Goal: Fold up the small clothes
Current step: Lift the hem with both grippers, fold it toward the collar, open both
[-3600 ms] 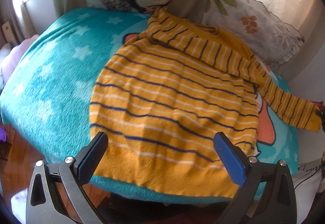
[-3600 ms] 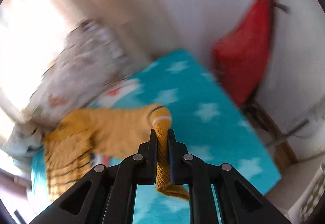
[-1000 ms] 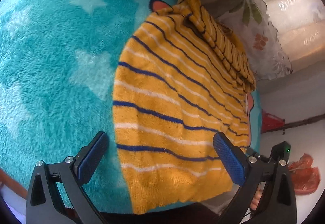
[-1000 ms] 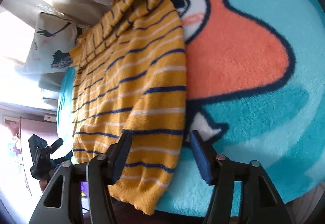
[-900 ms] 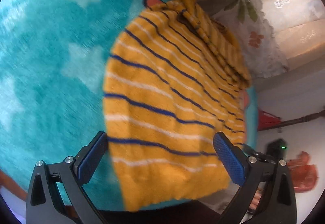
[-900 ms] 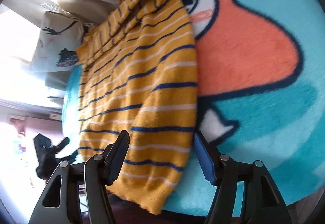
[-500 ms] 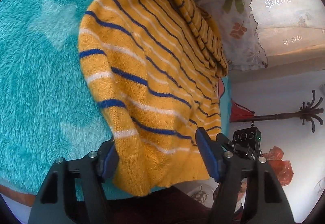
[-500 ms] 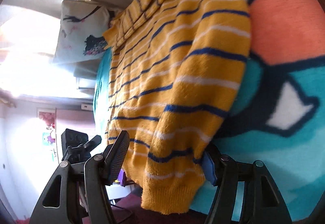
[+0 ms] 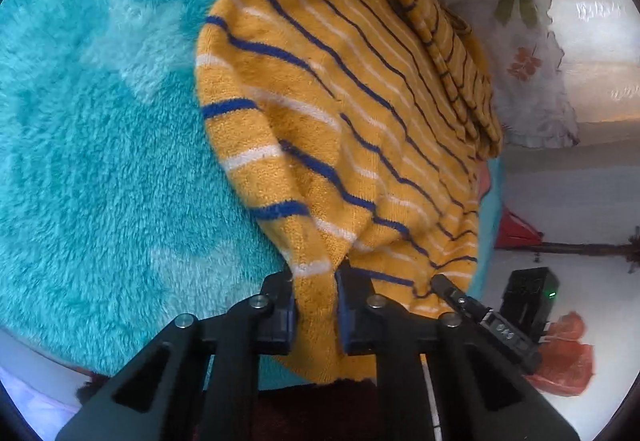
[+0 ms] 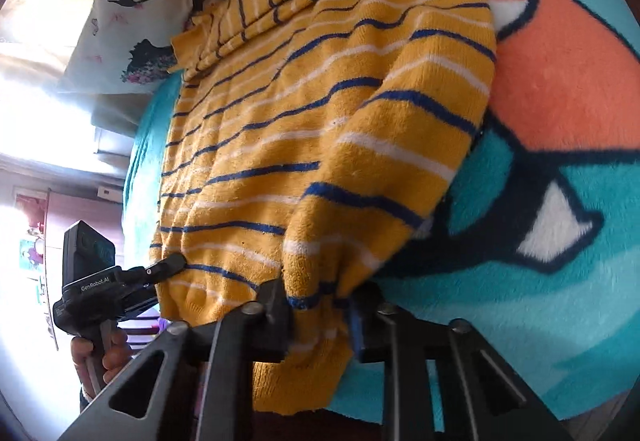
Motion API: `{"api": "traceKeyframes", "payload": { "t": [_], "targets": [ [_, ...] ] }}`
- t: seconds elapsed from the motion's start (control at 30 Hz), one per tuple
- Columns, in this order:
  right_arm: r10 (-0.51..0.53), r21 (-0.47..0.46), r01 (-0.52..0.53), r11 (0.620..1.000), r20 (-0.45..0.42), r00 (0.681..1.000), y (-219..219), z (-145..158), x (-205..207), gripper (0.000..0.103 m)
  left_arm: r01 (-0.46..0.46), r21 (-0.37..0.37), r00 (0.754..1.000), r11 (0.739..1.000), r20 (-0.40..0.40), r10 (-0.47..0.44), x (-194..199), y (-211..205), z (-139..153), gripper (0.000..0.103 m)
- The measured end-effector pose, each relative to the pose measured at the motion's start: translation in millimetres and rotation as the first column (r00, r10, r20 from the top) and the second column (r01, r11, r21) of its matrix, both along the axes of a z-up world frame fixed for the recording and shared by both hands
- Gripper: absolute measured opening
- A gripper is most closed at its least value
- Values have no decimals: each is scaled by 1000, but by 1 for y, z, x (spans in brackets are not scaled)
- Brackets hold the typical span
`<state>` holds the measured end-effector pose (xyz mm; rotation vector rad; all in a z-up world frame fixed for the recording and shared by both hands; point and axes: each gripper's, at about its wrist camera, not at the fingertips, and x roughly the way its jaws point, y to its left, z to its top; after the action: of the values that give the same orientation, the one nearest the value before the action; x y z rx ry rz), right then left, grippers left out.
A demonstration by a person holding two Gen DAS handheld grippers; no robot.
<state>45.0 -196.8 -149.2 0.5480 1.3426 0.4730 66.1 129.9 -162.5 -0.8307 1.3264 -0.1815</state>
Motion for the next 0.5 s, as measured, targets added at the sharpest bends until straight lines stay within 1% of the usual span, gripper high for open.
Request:
{"api": "traceKeyframes", "payload": {
  "t": [0.03, 0.1, 0.23, 0.3, 0.4, 0.5],
  "targets": [
    [8, 5, -8, 1000, -6, 1000, -1, 0, -1, 18, 3, 36, 1000, 999, 8, -3, -5, -4, 5, 14],
    [44, 14, -43, 999, -6, 999, -1, 4, -7, 16, -5, 61, 1000, 998, 20, 4, -14, -10, 12, 14],
    [120, 6, -120, 993, -1, 993, -5, 11, -30, 14, -31, 66, 998, 997, 50, 28, -39, -16, 28, 13],
    [143, 6, -142, 990, -9, 990, -12, 14, -43, 14, -34, 70, 998, 997, 56, 30, -51, -18, 37, 9],
    [151, 17, -151, 988, -25, 988, -26, 17, -59, 14, -35, 89, 999, 995, 29, 32, -77, -22, 40, 8],
    [154, 9, -154, 988, -45, 987, -42, 16, -77, 14, -55, 74, 998, 996, -11, 56, -100, -20, 30, 8]
  ]
}}
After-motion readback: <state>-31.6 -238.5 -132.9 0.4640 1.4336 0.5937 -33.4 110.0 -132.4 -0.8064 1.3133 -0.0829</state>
